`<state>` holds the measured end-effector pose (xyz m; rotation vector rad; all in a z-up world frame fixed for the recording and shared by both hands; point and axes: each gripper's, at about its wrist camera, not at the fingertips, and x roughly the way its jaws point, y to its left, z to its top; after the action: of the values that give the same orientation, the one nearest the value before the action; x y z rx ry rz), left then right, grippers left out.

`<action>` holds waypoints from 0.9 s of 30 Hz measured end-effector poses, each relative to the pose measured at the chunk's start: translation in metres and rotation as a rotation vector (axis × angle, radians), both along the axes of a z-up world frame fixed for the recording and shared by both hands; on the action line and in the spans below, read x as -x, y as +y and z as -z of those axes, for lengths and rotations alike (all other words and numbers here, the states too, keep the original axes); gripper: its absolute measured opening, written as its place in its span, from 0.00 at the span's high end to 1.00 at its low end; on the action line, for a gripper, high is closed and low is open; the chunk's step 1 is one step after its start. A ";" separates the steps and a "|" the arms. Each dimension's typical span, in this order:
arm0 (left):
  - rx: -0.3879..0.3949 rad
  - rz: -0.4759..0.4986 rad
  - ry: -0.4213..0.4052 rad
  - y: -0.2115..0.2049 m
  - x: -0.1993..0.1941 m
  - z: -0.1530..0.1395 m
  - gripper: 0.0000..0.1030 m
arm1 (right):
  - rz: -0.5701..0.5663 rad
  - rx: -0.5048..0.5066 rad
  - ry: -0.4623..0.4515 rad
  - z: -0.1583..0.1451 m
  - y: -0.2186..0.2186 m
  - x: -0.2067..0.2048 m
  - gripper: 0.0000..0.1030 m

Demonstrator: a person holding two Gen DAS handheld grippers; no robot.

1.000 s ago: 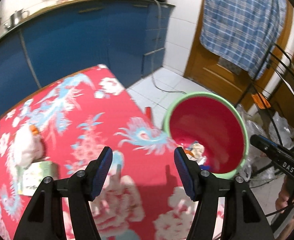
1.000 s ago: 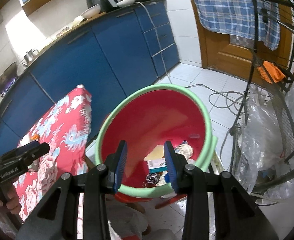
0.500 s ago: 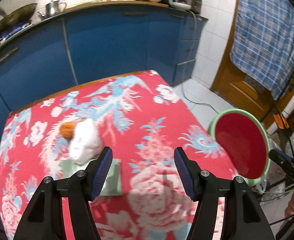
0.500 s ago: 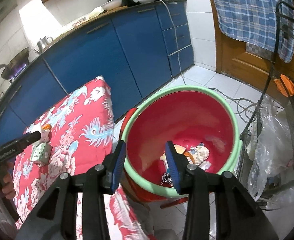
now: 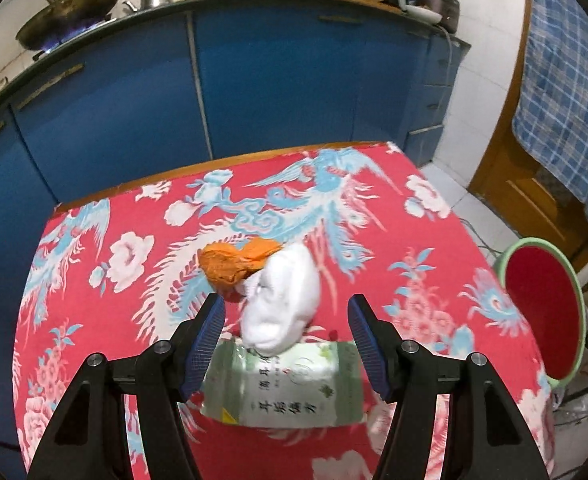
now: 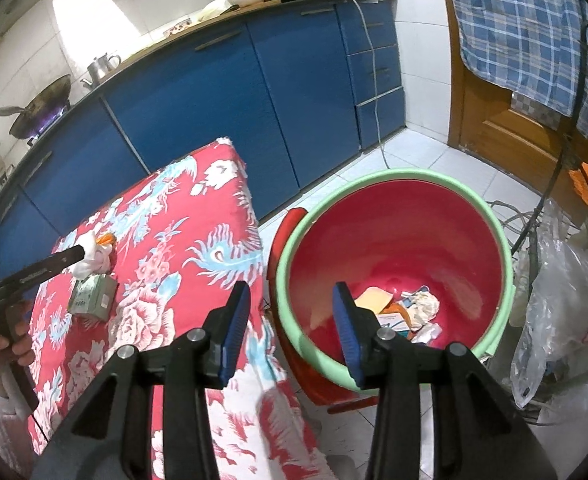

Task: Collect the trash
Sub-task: 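Grasp the white cloth with the left tool while the right tool moves toward the green packet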

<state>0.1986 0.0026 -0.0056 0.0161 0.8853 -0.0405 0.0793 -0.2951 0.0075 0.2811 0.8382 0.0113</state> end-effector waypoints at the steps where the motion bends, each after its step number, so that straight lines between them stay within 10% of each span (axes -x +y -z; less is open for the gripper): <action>1: -0.001 -0.001 0.003 0.001 -0.002 0.003 0.36 | -0.004 0.003 0.001 0.000 0.003 -0.001 0.57; 15: 0.043 0.041 0.013 0.003 -0.009 0.022 0.78 | -0.073 0.026 0.016 0.000 0.036 -0.012 0.57; 27: 0.137 0.026 -0.089 0.032 0.026 -0.015 0.80 | -0.175 0.044 0.013 -0.002 0.083 -0.022 0.57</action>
<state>0.1723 0.0345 0.0094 -0.0977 0.7919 -0.1236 0.1009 -0.2120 0.0095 0.1662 0.8728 0.1540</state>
